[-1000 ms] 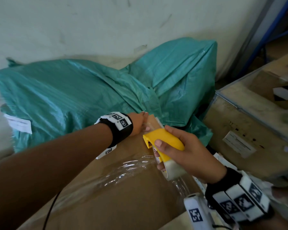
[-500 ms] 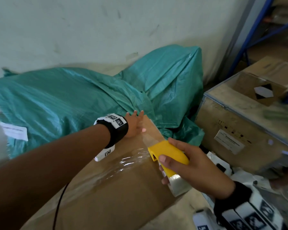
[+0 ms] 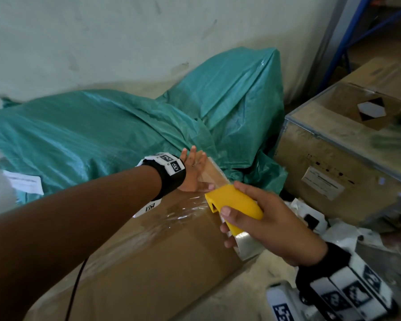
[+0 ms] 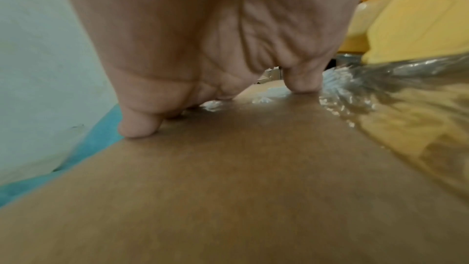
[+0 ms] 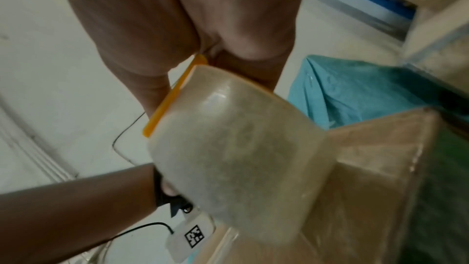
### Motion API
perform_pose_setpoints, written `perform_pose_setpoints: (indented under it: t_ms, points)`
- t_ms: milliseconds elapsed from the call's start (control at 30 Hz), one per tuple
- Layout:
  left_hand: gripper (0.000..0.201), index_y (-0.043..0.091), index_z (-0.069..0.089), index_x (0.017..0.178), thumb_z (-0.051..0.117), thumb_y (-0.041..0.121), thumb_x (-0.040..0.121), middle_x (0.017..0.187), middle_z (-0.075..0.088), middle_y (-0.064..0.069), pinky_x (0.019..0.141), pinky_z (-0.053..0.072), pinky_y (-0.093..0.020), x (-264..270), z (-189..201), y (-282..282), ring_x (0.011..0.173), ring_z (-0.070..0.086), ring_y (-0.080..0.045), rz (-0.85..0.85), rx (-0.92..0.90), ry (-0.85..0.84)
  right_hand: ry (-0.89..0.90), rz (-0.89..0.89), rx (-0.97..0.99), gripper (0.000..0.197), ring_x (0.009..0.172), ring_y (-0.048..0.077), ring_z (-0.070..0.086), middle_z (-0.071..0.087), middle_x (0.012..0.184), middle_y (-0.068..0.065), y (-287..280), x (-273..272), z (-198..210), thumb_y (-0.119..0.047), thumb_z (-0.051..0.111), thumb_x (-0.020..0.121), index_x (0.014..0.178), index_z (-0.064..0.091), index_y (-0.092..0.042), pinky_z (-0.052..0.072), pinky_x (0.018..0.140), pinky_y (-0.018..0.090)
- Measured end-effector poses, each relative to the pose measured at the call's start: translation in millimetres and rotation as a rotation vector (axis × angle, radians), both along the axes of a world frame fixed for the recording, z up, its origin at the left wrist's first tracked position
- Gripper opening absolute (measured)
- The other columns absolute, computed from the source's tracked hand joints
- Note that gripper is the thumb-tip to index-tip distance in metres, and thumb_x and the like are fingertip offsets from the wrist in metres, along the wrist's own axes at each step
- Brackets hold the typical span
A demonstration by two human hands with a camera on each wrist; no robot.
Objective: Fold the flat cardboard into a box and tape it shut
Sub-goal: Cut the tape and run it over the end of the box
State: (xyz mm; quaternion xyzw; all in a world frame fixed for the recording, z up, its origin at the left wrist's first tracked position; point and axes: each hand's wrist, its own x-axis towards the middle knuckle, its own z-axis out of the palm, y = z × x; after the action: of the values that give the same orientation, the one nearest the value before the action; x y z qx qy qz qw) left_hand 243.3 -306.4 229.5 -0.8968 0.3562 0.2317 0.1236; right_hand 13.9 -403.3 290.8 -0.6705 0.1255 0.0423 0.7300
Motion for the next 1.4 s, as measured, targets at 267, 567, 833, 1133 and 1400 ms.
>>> perform_pose_setpoints:
  t_ms: [267,567,833,1133,1400]
  points:
    - [0.110,0.023,-0.022,0.150,0.038,0.081,0.078,0.156,-0.032,-0.011,0.116,0.002,-0.060,-0.1,3.8,4.4,0.145,-0.021,-0.038,0.014,0.005,0.031,0.093,0.030,-0.060,0.088,0.075,0.032,0.074,0.076,0.089,0.018,-12.0,-49.9,0.0,-0.026,0.074,0.082,0.153,0.024,-0.036,0.058,0.072,0.039]
    - [0.090,0.022,-0.009,0.154,0.038,0.065,0.090,0.159,-0.027,-0.004,0.118,0.006,-0.057,-36.9,23.2,7.8,0.147,-0.015,-0.038,-0.037,-0.089,-0.057,0.070,-0.014,-0.080,0.086,0.065,0.034,0.068,0.074,0.084,0.020,-6.9,-57.2,-9.5,-0.022,0.071,0.089,0.157,0.018,-0.029,0.056,0.066,0.034]
    - [0.084,0.024,-0.008,0.154,0.028,0.067,0.092,0.162,-0.017,-0.003,0.117,0.002,-0.054,-78.9,23.8,2.7,0.146,-0.009,-0.044,-0.103,0.020,0.003,0.030,-0.019,-0.059,0.076,0.060,0.029,0.064,0.070,0.079,0.019,-1.4,-52.8,-8.3,-0.014,0.069,0.091,0.154,0.027,-0.021,0.054,0.058,0.033]
    - [0.081,0.022,-0.011,0.154,0.026,0.063,0.095,0.161,-0.019,-0.004,0.116,0.001,-0.053,-84.2,31.4,4.2,0.147,-0.012,-0.039,-0.099,0.050,0.001,0.046,0.023,-0.085,0.085,0.070,0.028,0.071,0.076,0.085,0.014,-7.5,-93.3,-8.2,-0.018,0.071,0.089,0.156,0.020,-0.028,0.058,0.072,0.035]
    - [0.076,0.023,-0.011,0.154,0.024,0.060,0.097,0.162,-0.016,-0.010,0.118,-0.001,-0.050,-89.0,39.7,5.4,0.148,-0.008,-0.039,-0.081,0.083,-0.047,0.009,-0.010,-0.134,0.086,0.074,0.022,0.073,0.076,0.088,0.013,-5.4,-119.5,-26.7,-0.020,0.071,0.087,0.156,0.021,-0.029,0.057,0.071,0.032]
